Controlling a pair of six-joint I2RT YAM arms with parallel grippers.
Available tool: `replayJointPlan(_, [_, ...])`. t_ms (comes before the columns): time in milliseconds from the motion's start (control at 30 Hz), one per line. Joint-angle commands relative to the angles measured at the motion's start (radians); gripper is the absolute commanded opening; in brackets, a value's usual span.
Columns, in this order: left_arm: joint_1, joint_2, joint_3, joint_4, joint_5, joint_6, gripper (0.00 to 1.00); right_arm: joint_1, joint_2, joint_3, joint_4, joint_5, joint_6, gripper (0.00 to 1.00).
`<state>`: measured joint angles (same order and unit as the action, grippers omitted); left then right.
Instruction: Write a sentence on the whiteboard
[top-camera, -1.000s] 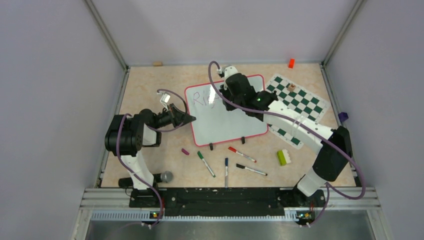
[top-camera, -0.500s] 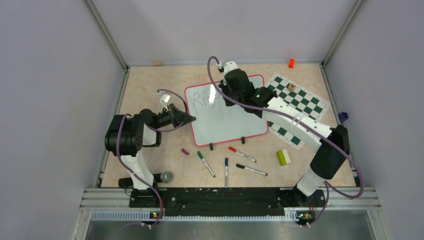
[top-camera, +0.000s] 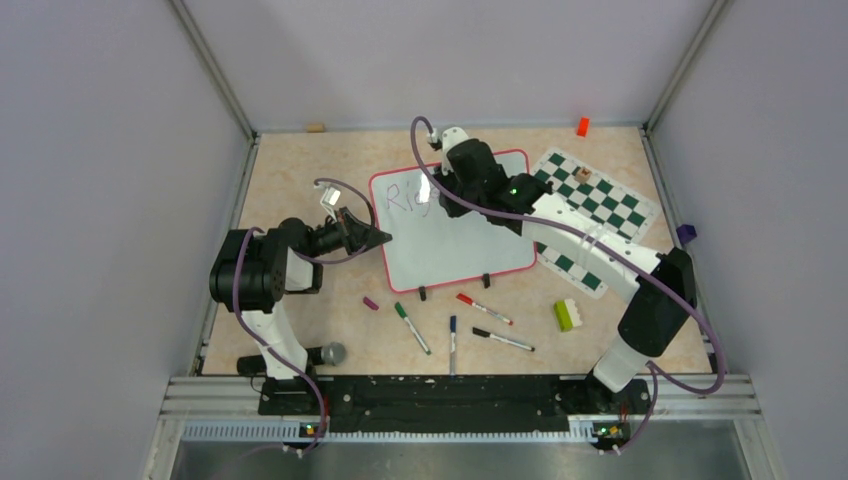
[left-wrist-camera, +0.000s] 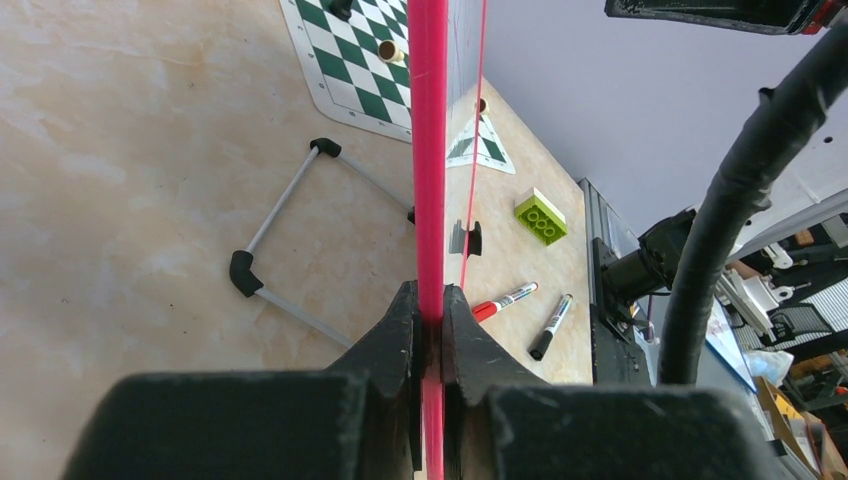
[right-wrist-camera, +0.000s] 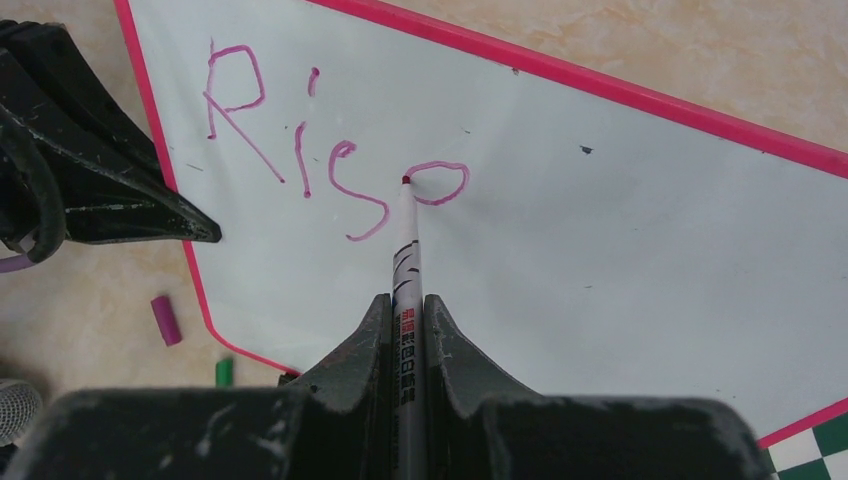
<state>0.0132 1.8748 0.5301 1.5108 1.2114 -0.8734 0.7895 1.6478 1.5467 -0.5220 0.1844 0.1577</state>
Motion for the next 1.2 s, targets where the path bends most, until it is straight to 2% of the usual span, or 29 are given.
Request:
replayJointPlan(0, [-0.009,-0.01,-0.003,0.109,0.023,0.039,0.0,-0.006,-0.001,0.0,-0.023,-0.017,-0.005,0.0])
replayJointPlan(433, [-0.008,-0.011,-0.004,0.109,0.022,0.038,0.0,-0.006,-0.017,-0.016,-0.095,0.007,-0.022,0.0])
replayJointPlan(667, [-0.009,-0.01,-0.002,0.109,0.024,0.037,0.0,-0.006,-0.028,-0.005,-0.12,0.101,-0.013,0.0])
replayJointPlan(1000, [-0.009,-0.01,-0.002,0.109,0.025,0.036,0.0,-0.006,-0.178,-0.078,0.019,0.061,-0.005,0.0])
replayJointPlan(1167, [-0.009,-0.009,0.001,0.109,0.027,0.034,0.0,-0.009,-0.187,-0.108,0.022,0.092,-0.016,0.0])
